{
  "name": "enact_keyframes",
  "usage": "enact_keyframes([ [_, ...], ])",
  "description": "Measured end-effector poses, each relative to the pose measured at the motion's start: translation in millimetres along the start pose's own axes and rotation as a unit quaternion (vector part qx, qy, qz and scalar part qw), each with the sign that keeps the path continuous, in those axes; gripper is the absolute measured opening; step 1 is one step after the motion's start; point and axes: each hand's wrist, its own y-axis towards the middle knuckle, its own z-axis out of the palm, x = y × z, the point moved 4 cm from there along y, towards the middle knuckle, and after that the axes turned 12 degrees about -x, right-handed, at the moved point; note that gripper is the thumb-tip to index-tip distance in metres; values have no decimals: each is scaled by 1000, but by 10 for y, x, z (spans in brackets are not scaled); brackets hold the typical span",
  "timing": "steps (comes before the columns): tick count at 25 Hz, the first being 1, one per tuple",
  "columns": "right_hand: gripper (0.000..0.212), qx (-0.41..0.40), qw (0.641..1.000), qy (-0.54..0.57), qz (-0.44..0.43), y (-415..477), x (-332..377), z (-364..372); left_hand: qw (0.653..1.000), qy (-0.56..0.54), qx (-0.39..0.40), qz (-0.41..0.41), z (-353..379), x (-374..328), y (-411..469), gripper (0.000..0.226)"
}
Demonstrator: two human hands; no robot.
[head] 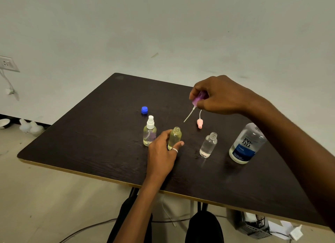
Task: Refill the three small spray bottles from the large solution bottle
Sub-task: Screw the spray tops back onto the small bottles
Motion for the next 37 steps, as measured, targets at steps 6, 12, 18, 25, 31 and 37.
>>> enact_keyframes([
  [6, 20, 26, 999, 11, -14, 23, 68, 100, 1000, -8, 1, 3, -7, -17, -6, 37],
  [12, 20, 55, 998, 15, -26, 41, 157, 264, 1000, -4, 4, -6, -8, -16, -4, 37],
  [18, 21, 95, 994, -16, -49, 6, 182, 663, 1000, -5, 2, -5, -7, -15, -8, 38],
  [25, 24, 95, 993, -19, -72, 0, 162, 803, 1000, 5, 9, -10, -12, -19, -7, 35],
  [31, 27, 94, 991, -23, -95, 5, 205, 785, 1000, 0, 5, -6, -12, -14, -7, 35],
  [37, 30, 105, 988, -23, -110, 13, 231, 753, 1000, 14, 3, -10, -11, -12, -6, 39],
])
